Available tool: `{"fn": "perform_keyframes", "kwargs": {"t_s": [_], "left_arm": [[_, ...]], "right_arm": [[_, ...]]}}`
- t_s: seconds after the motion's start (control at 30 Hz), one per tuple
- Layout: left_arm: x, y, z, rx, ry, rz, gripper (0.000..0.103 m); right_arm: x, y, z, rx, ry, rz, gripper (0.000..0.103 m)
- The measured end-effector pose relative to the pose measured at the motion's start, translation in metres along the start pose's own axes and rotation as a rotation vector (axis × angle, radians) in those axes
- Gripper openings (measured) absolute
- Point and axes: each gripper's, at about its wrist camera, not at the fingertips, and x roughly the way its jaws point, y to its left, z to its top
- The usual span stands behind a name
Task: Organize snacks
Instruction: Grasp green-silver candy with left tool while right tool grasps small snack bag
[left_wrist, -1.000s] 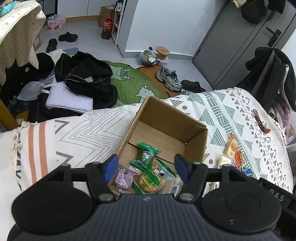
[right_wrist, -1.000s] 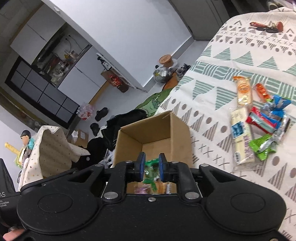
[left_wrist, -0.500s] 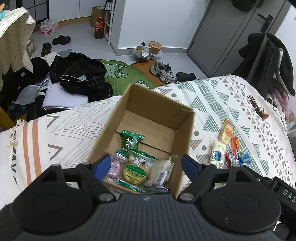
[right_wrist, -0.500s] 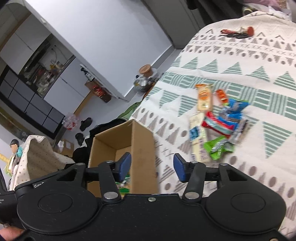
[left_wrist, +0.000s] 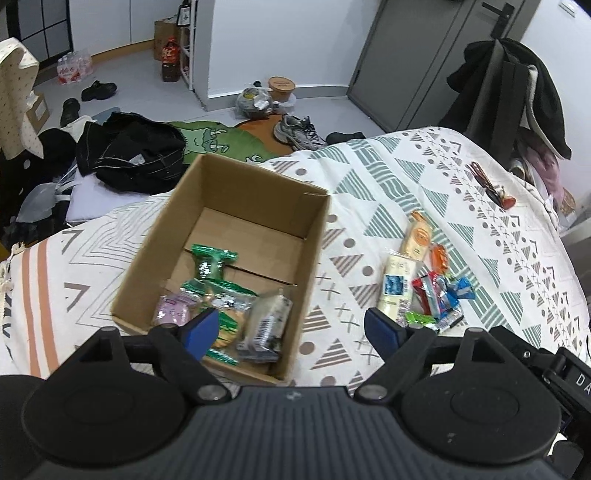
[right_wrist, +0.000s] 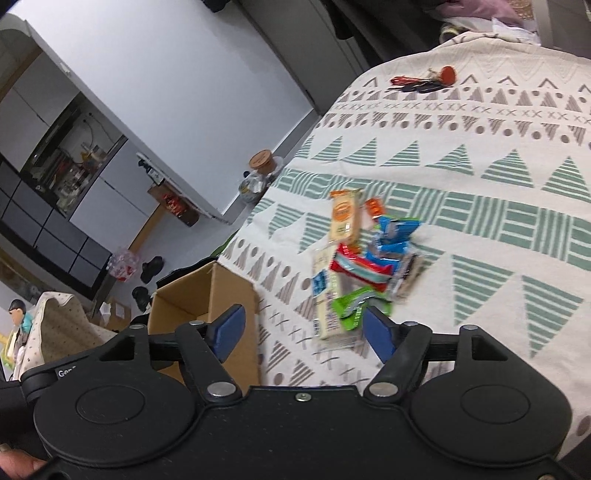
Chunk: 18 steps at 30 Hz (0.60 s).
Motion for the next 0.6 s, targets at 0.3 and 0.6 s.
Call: {"fn": "perform_keyframes", "kwargs": {"t_s": [0.3,0.6], "left_arm": [[0.007,-0.032,-0.009,0.056,0.023,-0.011,0.085],[0.019,-0.062,-0.014,0.096,0.038,-0.025,0.085]], "right_arm": [[-0.012,-0.037,0.004,0.032,-0.017,-0.024,0.071],[-0.019,-0.068,0.011,0.043,-0.029,-0.057,0.076]]}}
